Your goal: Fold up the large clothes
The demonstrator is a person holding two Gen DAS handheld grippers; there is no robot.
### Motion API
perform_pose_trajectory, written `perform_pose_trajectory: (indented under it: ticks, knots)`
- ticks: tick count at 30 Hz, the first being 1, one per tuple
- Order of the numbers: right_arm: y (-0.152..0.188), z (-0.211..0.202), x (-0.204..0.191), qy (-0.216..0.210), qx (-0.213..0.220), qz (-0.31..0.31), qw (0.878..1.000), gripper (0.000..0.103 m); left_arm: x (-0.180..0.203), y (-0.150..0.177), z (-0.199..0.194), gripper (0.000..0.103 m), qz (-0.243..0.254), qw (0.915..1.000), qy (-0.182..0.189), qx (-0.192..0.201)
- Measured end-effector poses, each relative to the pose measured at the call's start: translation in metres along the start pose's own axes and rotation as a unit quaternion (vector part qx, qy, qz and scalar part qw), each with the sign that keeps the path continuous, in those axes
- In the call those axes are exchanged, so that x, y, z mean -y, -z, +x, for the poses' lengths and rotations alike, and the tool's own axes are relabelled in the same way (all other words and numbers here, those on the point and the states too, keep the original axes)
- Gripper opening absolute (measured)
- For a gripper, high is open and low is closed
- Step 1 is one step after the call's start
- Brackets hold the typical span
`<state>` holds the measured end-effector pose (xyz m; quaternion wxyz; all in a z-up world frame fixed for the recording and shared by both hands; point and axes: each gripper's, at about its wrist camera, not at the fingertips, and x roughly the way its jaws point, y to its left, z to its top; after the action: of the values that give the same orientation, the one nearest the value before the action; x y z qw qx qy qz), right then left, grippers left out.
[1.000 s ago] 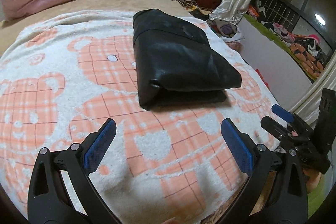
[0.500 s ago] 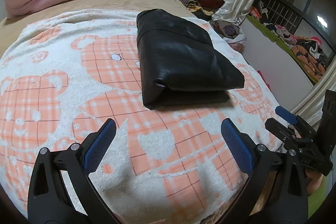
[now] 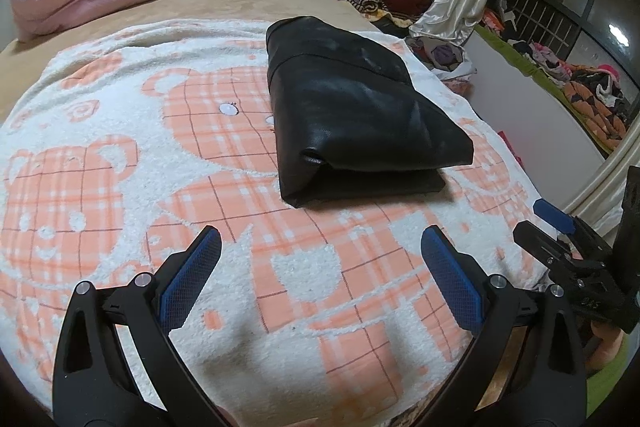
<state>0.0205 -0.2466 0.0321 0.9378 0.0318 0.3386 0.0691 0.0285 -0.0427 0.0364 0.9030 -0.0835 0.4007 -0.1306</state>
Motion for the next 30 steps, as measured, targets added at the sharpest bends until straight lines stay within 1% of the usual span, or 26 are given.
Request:
perform_pose_trajectory:
  ticks: [24,30]
  knots:
    - [0.0003,-0.0064,-0.002,0.009,0.0,-0.005,1.0,0.099,-0.0029,0.0023,-0.0031,0.094,0.004,1.0,-0.002,0.003]
    - [0.0006,-0.0071,-0.0041,0.01,-0.001,-0.007,1.0,0.099,-0.0064,0.0037,-0.0035,0.094,0.0,1.0,-0.007,-0.007]
